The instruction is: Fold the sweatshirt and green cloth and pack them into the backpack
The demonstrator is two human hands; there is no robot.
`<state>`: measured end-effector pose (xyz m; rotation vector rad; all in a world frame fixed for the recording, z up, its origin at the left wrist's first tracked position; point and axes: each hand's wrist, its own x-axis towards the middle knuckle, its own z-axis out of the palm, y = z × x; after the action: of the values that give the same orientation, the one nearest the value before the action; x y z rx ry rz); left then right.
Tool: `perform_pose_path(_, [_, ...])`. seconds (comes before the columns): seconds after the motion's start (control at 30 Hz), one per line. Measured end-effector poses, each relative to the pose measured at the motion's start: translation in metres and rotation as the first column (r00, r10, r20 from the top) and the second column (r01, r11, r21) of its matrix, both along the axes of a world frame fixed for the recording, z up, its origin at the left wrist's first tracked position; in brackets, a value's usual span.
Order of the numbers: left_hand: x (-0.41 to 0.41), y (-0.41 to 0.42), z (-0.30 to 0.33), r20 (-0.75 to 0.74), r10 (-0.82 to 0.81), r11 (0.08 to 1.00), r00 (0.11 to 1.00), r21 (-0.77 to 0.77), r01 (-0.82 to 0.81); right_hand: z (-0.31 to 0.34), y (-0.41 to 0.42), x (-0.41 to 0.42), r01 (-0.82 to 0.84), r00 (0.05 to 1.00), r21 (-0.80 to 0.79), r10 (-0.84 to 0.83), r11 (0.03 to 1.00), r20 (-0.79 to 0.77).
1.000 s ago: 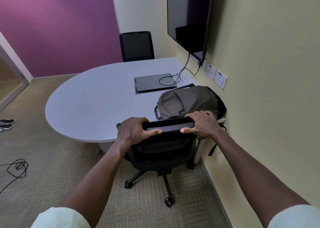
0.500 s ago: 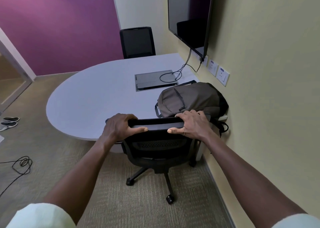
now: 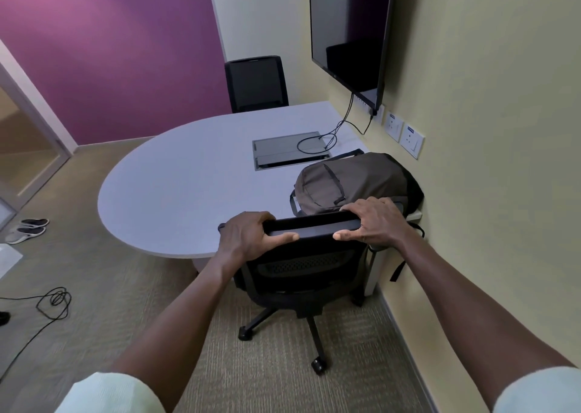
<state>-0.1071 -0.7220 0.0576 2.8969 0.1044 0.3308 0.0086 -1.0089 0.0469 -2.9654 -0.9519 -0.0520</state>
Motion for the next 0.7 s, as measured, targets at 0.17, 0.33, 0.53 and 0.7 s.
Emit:
perform_pose_path(0.17, [-0.008, 0.002, -0.005, 0.003, -0.002, 1.000, 1.000, -0.001, 0.002, -0.003, 0.001, -0.010, 0.009, 1.000, -0.005, -0.009, 1.000, 0.004])
perform_pose_path(0.33, [-0.012, -0.001, -0.005, -0.009, -0.010, 1.000, 1.000, 0.024, 0.010, -0.003, 0.000, -0.014, 0.019, 1.000, -0.018, -0.020, 1.000, -0.015])
perform_pose_path(0.53, [-0.017, 0.000, 0.002, -0.094, -0.058, 0.995, 0.994, -0.091, 0.049, 0.006, -0.003, -0.015, 0.032, 0.992, -0.015, -0.034, 0.999, -0.124])
perform_pose_path(0.7, [-0.023, 0.013, 0.012, -0.076, -0.042, 0.965, 0.996, -0.262, 0.021, 0.024, 0.005, -0.015, 0.089, 0.975, 0.141, -0.057, 0.986, -0.216])
